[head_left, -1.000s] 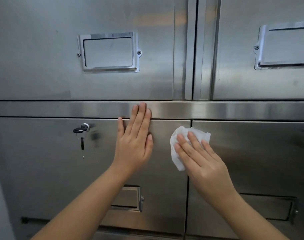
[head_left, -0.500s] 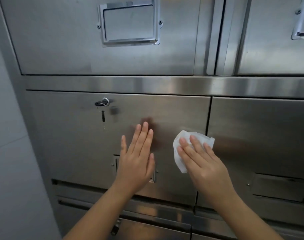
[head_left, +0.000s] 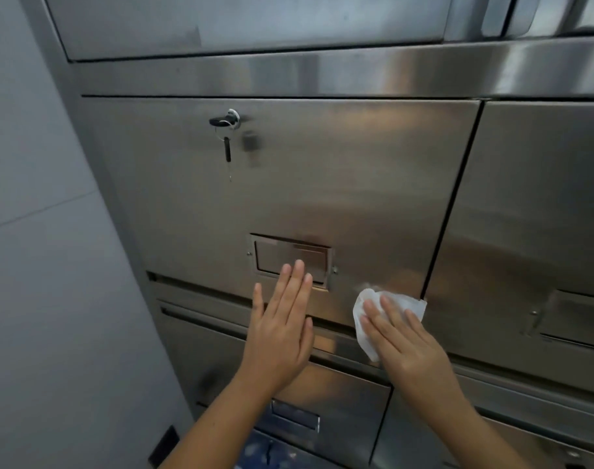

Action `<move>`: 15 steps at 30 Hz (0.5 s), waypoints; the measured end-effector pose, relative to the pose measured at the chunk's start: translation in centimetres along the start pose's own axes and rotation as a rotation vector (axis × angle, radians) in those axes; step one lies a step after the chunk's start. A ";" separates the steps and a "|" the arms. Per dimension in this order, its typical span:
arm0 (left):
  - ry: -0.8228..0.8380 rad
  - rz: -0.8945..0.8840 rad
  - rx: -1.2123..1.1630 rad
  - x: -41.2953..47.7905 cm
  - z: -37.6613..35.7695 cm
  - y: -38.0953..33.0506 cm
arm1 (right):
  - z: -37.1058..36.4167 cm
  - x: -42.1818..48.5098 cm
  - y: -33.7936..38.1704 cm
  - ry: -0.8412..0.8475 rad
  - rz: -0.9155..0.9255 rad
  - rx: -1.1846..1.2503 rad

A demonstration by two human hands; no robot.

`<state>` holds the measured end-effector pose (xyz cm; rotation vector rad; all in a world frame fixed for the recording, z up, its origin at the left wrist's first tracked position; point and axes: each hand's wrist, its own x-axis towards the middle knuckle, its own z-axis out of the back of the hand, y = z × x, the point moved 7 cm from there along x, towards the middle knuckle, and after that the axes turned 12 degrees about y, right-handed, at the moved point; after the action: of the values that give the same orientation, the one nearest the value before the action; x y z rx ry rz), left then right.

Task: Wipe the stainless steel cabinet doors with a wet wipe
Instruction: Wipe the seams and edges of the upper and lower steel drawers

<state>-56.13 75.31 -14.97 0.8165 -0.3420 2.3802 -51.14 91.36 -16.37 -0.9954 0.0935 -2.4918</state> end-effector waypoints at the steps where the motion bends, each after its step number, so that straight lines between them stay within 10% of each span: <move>1: 0.015 0.010 -0.004 -0.3 -0.4 -0.1 | -0.7 -0.5 0.1 0.018 0.007 0.011; 15: 0.199 0.092 -0.010 -3.1 -6.6 -3.1 | -6.4 -5.7 0.3 0.085 -0.013 0.217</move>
<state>-55.41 79.04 -21.92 0.5630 -0.3156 2.5176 -51.67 92.95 -24.79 -0.8030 -0.1550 -2.4917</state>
